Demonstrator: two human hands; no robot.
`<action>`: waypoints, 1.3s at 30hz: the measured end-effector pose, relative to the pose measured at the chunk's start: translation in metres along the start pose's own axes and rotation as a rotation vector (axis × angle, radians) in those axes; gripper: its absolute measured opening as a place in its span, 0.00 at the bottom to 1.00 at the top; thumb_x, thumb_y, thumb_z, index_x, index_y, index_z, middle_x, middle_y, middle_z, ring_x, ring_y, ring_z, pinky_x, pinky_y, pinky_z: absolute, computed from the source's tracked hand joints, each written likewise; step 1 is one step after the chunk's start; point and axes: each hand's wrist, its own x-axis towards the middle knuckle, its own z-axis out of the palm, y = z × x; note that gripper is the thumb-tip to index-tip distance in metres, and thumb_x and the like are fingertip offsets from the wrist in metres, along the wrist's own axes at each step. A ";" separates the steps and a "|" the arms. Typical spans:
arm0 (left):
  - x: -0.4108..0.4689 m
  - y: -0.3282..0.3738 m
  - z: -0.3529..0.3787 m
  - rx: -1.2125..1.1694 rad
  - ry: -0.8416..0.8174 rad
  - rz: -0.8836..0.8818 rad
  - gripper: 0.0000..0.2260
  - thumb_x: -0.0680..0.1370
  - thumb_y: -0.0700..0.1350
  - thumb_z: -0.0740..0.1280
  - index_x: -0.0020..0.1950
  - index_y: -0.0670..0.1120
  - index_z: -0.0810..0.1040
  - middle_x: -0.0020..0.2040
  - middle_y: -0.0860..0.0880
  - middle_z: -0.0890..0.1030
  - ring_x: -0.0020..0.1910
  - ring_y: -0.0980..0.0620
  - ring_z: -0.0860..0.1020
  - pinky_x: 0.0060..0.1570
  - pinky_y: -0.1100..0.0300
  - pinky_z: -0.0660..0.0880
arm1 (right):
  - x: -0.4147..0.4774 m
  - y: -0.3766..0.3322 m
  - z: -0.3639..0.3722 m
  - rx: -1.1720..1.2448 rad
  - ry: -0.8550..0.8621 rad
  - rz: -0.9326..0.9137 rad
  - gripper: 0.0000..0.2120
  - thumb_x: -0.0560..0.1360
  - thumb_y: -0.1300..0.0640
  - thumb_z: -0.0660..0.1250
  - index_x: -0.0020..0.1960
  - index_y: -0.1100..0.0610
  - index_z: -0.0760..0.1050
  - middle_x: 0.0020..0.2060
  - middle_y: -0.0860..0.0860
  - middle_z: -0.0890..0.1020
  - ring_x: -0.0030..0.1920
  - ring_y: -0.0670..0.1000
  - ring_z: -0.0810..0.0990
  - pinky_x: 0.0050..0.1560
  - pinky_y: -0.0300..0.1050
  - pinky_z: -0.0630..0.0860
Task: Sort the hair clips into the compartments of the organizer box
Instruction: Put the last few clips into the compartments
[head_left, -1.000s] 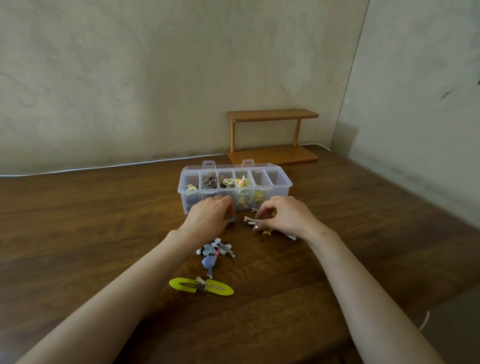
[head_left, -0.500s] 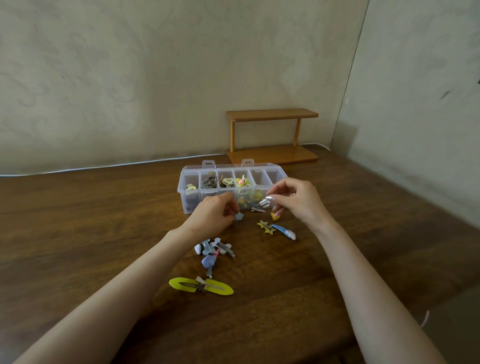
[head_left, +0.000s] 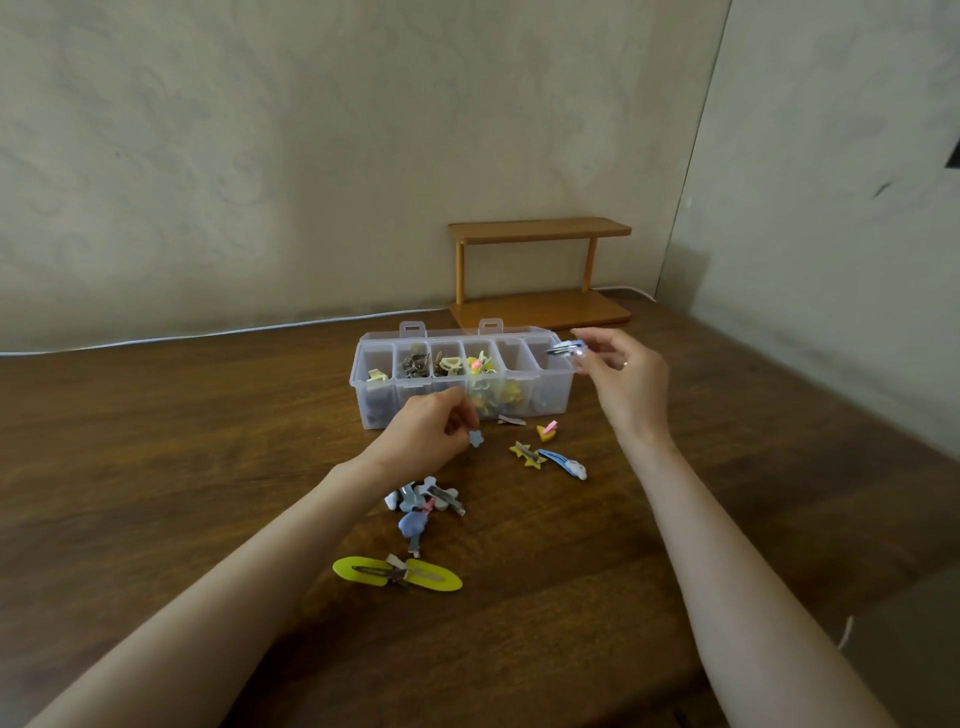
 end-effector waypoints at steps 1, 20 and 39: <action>0.000 0.000 0.000 0.002 0.004 0.002 0.06 0.76 0.37 0.64 0.52 0.44 0.76 0.48 0.49 0.78 0.47 0.53 0.77 0.47 0.62 0.76 | 0.000 0.000 0.001 -0.031 -0.044 -0.019 0.15 0.76 0.63 0.66 0.62 0.56 0.76 0.56 0.51 0.81 0.51 0.44 0.80 0.44 0.27 0.75; 0.000 0.010 -0.006 -0.370 -0.001 -0.053 0.11 0.72 0.31 0.67 0.53 0.40 0.74 0.52 0.44 0.79 0.52 0.50 0.79 0.53 0.58 0.78 | -0.017 -0.009 0.010 -0.038 -0.596 -0.012 0.03 0.74 0.60 0.69 0.46 0.56 0.81 0.42 0.50 0.82 0.38 0.45 0.79 0.38 0.37 0.77; -0.002 0.005 -0.004 -0.171 0.108 -0.104 0.04 0.75 0.38 0.67 0.48 0.44 0.78 0.45 0.50 0.79 0.46 0.56 0.77 0.44 0.68 0.74 | -0.027 -0.019 0.020 -0.318 -1.109 -0.058 0.16 0.66 0.50 0.76 0.53 0.44 0.79 0.50 0.43 0.76 0.53 0.44 0.73 0.51 0.44 0.72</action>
